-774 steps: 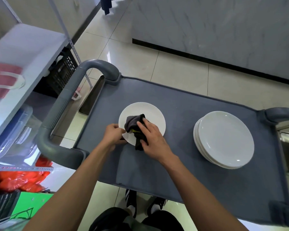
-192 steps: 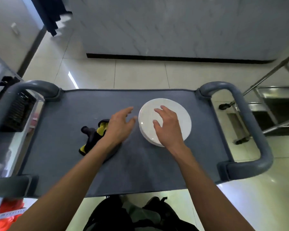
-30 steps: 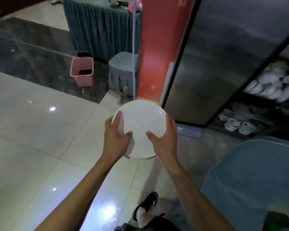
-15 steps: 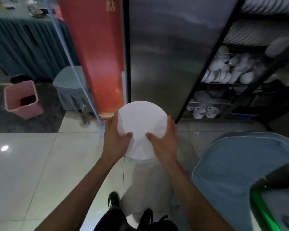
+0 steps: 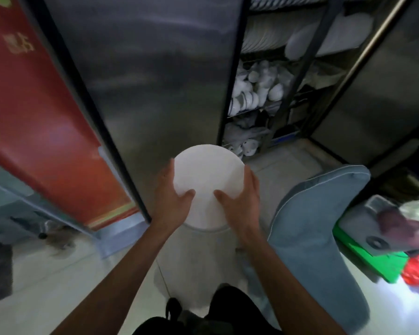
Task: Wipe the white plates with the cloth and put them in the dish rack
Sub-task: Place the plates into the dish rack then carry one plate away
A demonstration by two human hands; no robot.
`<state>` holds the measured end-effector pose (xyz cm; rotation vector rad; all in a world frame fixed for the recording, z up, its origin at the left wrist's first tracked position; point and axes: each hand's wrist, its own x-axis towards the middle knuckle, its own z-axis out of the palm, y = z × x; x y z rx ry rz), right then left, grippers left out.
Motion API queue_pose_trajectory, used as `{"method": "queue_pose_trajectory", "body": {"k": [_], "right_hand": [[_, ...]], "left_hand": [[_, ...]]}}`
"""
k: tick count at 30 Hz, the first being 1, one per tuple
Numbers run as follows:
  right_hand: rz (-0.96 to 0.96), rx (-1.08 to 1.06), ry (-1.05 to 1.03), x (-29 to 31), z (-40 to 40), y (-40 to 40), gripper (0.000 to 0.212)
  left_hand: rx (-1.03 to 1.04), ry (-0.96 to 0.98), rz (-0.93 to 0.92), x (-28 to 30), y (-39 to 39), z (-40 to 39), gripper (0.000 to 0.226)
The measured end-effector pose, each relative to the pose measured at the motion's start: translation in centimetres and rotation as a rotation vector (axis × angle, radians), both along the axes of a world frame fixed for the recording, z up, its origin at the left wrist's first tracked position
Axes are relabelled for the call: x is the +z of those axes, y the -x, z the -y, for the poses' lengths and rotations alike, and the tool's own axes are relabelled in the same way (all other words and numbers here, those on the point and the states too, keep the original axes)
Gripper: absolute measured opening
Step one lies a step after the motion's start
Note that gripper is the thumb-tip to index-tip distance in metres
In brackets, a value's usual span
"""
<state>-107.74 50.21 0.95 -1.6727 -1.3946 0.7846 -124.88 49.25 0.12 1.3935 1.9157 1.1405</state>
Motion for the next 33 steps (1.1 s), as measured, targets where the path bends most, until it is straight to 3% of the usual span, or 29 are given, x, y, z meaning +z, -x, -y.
{"method": "queue_pose_trajectory", "body": {"k": [11,33], "right_hand": [[-0.057,-0.267,0.007,-0.3,-11.7,-7.0,0.094],[-0.089,-0.402,-0.008,0.8,-39.8,-19.4,0.096]], "left_hand": [[-0.264,0.002,0.006,-0.4,-7.2,-16.6,0.098],[-0.421,-0.011,0.012,-0.2,-20.3,-47.6,0.095]]}}
